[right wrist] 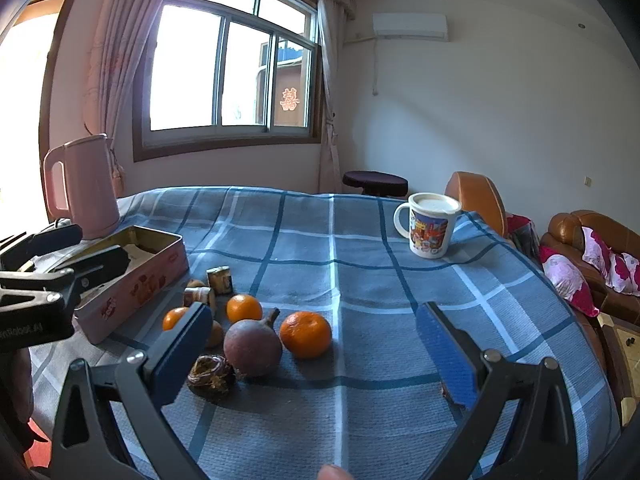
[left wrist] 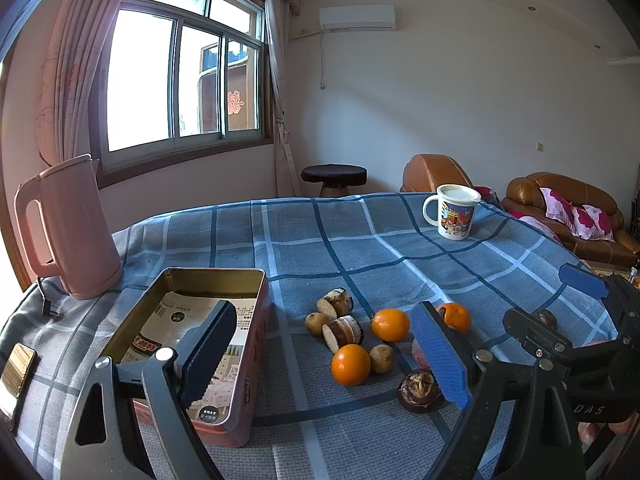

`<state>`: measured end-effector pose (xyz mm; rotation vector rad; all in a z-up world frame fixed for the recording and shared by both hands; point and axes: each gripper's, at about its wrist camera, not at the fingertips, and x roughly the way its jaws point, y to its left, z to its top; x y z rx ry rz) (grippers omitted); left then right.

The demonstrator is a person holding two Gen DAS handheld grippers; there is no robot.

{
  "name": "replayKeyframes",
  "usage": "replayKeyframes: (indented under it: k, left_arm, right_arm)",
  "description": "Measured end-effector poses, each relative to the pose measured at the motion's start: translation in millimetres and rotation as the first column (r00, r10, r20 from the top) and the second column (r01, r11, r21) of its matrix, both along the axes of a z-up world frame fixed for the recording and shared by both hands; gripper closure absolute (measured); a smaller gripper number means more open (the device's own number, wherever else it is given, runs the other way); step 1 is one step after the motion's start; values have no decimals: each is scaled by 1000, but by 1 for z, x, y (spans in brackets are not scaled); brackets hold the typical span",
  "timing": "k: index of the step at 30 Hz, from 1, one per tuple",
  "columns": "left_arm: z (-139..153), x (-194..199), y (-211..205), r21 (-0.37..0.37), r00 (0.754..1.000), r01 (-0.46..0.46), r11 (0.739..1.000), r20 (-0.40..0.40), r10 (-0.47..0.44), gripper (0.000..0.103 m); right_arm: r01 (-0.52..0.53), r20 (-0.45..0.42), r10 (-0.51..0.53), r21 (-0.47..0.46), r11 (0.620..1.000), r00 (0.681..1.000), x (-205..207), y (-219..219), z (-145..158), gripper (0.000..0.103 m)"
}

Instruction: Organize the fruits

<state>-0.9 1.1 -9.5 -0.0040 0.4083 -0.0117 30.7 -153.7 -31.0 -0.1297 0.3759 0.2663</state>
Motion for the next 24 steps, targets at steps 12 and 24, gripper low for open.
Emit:
replayKeyframes:
  k: [12,24]
  left_arm:
    - [-1,0,1,0,1000,-3,1000,-2,3,13]
    - [-23,12,-10,4,998,26,1000,-66,-26,13]
  right_arm:
    - [-1,-5,1,0,1000,1000,-2,3,-3,0]
    - [45,-33,-44,39,998,999,4,-28,-11,0]
